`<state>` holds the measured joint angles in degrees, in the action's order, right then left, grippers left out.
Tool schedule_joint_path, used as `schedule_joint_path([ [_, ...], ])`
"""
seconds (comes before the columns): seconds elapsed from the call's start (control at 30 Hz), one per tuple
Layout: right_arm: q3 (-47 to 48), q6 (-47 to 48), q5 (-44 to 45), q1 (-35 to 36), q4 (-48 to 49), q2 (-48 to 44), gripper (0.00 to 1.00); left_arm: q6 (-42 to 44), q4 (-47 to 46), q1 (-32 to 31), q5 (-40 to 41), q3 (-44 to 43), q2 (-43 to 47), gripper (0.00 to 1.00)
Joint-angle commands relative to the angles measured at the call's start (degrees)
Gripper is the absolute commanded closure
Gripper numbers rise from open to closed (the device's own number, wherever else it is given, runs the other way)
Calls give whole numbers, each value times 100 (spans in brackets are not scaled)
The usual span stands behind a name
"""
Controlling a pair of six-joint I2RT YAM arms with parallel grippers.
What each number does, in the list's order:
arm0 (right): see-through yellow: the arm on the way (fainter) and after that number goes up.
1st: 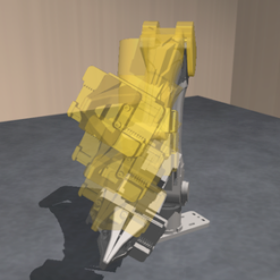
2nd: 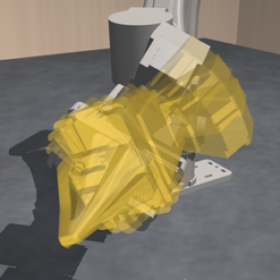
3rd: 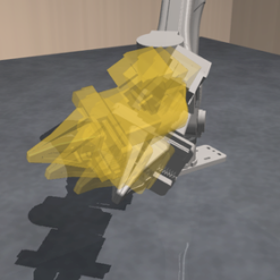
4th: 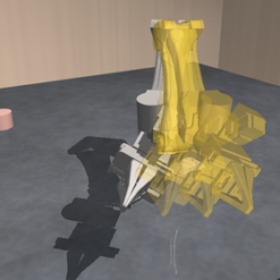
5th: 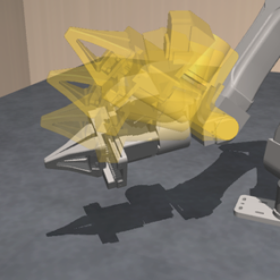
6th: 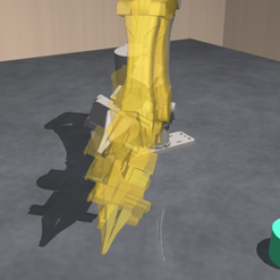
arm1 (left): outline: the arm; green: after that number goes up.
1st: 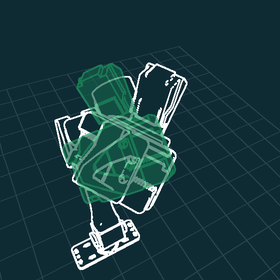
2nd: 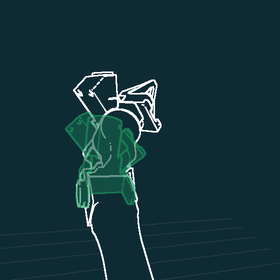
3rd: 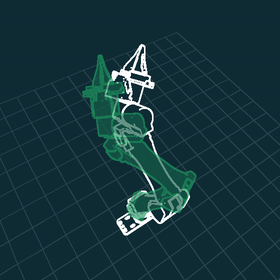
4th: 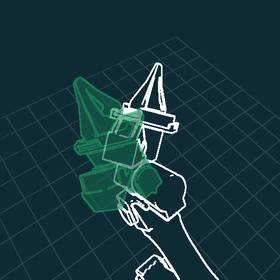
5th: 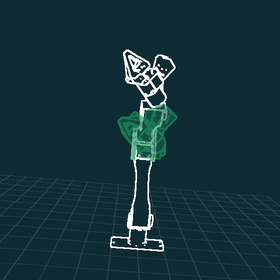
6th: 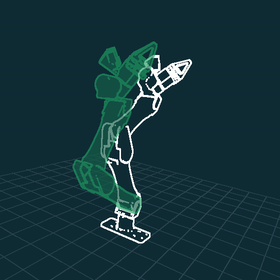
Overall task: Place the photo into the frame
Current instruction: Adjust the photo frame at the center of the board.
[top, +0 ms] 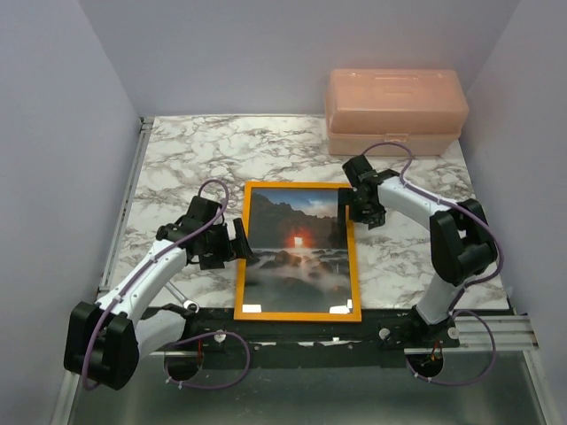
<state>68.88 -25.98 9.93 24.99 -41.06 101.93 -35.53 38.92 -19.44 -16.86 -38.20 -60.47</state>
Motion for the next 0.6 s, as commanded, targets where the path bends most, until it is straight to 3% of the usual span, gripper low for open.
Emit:
schedule_joint_path([
  [0.0,-512,-303,-1032,-223,36,-562,14,-198,-298,81,482,110,-364,1],
  [0.23,-1444,-785,-2689,-293,818,-753,14,-297,-1132,92,163,237,-1135,4],
  [0.57,-1073,-878,-3137,-531,1177,-275,14,-531,-2087,81,-632,-177,-2253,15],
])
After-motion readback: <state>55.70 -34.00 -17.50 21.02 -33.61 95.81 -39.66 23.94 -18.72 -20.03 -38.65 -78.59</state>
